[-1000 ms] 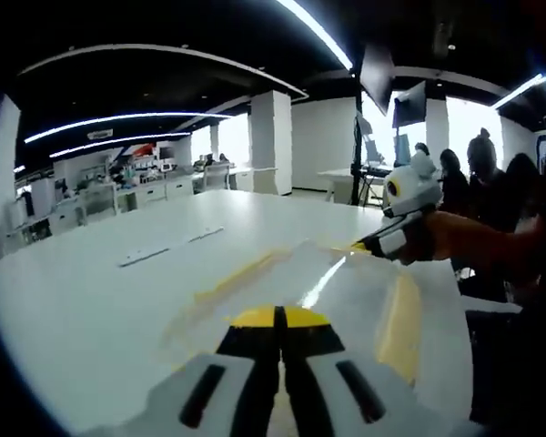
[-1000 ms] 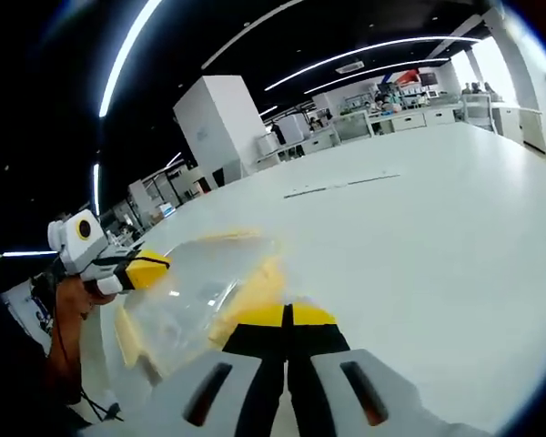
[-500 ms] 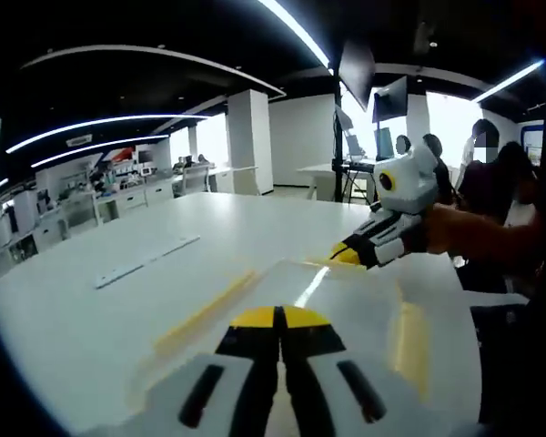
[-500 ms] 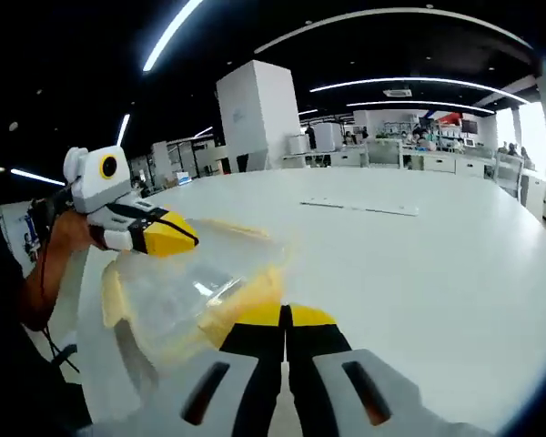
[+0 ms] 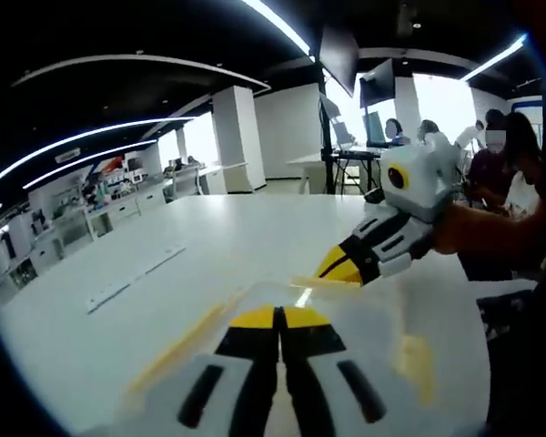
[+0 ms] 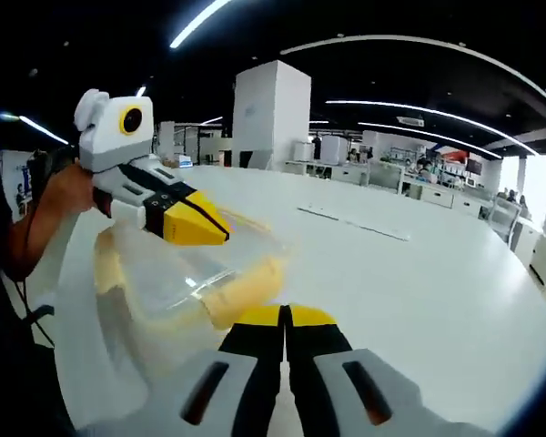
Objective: Snap each plastic latch of the storage box into its locked position after aligning the lid with the box until every specified latch is closed and the lid sits flush.
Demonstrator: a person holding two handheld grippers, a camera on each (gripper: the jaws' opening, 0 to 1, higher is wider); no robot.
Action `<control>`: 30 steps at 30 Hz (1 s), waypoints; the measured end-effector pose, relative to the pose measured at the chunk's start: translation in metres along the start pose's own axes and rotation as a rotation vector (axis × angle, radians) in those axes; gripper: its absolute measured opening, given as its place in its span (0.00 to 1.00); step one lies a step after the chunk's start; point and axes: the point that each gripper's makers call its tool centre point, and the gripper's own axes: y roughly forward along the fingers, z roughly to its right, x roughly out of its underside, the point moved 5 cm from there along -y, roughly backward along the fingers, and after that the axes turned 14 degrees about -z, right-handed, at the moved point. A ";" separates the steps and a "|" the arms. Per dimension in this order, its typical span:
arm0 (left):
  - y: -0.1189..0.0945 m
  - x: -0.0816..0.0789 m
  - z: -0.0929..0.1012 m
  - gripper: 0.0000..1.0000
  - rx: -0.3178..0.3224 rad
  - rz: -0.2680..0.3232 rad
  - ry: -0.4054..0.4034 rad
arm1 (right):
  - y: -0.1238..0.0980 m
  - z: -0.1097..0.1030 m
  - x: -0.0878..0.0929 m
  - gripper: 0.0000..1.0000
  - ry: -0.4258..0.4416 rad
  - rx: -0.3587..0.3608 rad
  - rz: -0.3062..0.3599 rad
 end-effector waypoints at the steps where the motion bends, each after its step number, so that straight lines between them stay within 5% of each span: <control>1: 0.000 0.000 0.000 0.00 0.000 0.000 0.000 | 0.000 0.000 0.000 0.00 0.000 0.000 0.000; 2: 0.014 -0.011 0.013 0.00 0.041 0.014 0.018 | 0.000 0.000 -0.001 0.00 -0.069 0.030 -0.027; 18: 0.019 -0.018 0.022 0.00 0.037 -0.051 0.061 | -0.001 -0.003 -0.007 0.00 -0.084 -0.004 -0.008; 21: 0.018 -0.014 0.022 0.00 0.027 -0.037 0.063 | 0.004 -0.001 -0.005 0.00 -0.030 -0.011 -0.024; 25: 0.018 -0.013 0.021 0.00 0.034 -0.008 0.054 | 0.013 -0.007 0.004 0.00 0.006 -0.067 -0.172; 28: 0.017 -0.013 0.021 0.00 0.041 0.008 0.044 | 0.007 -0.001 -0.005 0.00 0.090 -0.094 -0.097; 30: 0.018 -0.014 0.022 0.00 0.040 0.002 0.049 | 0.008 0.004 -0.011 0.00 0.065 -0.065 -0.106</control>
